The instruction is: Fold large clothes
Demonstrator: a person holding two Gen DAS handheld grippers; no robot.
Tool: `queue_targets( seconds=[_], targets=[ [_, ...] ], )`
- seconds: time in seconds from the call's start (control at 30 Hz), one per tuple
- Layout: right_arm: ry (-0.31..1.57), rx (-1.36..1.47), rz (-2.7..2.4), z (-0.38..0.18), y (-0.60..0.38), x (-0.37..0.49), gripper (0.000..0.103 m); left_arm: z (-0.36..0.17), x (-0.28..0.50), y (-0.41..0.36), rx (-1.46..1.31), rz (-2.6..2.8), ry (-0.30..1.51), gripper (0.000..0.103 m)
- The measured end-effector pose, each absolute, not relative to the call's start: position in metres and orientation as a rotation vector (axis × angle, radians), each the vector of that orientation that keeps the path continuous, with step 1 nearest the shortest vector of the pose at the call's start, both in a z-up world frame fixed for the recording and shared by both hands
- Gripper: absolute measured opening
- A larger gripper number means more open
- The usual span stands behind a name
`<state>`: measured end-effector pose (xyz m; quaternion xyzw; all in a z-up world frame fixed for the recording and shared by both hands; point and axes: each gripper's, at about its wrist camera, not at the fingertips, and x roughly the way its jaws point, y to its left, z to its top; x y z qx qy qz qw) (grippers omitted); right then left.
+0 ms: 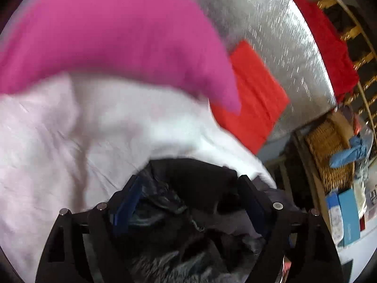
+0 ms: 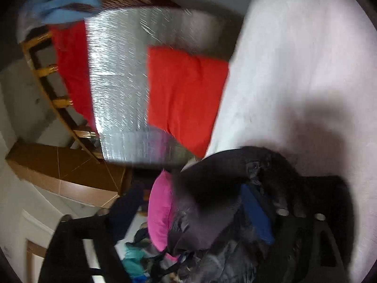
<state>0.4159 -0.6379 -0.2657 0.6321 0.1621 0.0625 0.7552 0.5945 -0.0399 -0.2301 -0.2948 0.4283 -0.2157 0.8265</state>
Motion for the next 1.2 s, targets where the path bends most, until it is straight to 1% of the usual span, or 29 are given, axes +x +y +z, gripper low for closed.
queue_targets(
  seconds=[0.1, 0.27, 0.4, 0.5, 0.6, 0.77, 0.97, 1.1, 1.2],
  targets=[
    [0.360, 1.311, 0.118, -0.242, -0.631, 0.385, 0.090, -0.210, 0.575, -0.023, -0.598, -0.380, 0.929, 0.085],
    [0.376, 1.177, 0.043, -0.215, -0.604, 0.320, 0.090, -0.189, 0.511, 0.001, -0.494, -0.377, 0.922, 0.085],
    [0.398, 1.164, 0.012, -0.217, -0.587, 0.268, 0.090, -0.196, 0.447, 0.029, -0.556, -0.359, 0.917, 0.086],
    [0.429, 1.144, -0.016, -0.228, -0.573, 0.238, 0.090, -0.215, 0.401, 0.043, -0.566, -0.269, 0.932, 0.086],
    [0.479, 1.161, -0.027, -0.245, -0.558, 0.221, 0.090, -0.239, 0.376, 0.041, -0.570, -0.202, 0.987, 0.086],
    [0.562, 1.240, -0.063, -0.275, -0.539, 0.220, 0.090, -0.269, 0.379, 0.027, -0.687, -0.253, 1.085, 0.086],
    [0.591, 1.269, -0.129, -0.304, -0.535, 0.240, 0.090, -0.286, 0.401, 0.020, -0.774, -0.245, 1.019, 0.086],
    [0.599, 1.303, -0.152, -0.321, -0.541, 0.260, 0.090, -0.303, 0.416, 0.019, -0.854, -0.251, 1.028, 0.086],
    [0.563, 1.275, -0.168, -0.324, -0.544, 0.272, 0.090, -0.306, 0.423, 0.020, -0.913, -0.266, 0.994, 0.086]
  ],
)
